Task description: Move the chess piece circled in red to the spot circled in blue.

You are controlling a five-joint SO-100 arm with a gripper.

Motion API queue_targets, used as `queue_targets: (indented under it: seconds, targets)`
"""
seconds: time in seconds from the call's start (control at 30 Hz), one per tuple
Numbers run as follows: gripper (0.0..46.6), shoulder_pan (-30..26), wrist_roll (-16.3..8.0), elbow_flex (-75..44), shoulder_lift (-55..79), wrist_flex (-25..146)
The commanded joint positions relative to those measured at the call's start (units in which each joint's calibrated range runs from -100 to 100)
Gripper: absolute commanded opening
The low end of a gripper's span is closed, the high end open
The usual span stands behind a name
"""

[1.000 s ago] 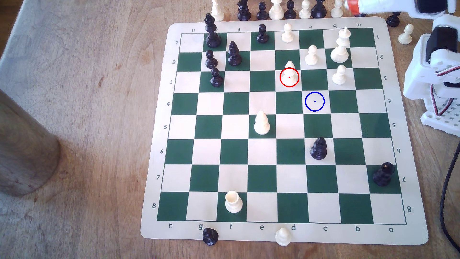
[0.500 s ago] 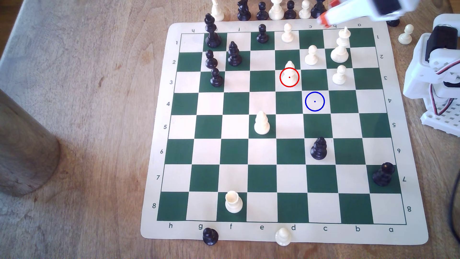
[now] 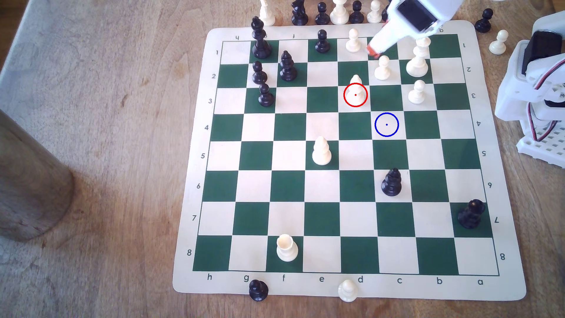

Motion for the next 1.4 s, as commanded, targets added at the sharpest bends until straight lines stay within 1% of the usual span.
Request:
queue_targets:
  seconds: [0.0,0.23,0.43,0.6,0.93,1.13,1.37]
  targets:
    - [16.1,-1.53,-0.20,-7.33,6.21,-2.66]
    - [16.4,-1.84,0.00,-10.14,12.41,-3.81]
    - [16.1,-2.55,-0.10,-7.96,17.42,-6.10]
    - [16.4,-2.94,-1.07,-4.70,19.12,-10.53]
    - [16.3,-3.25,-1.07,-1.44,20.90,-12.98]
    - [16.1,-4.90,-1.37,0.20,22.60,-14.87]
    - [16.1,-4.19,-1.07,0.92,24.55,-16.75]
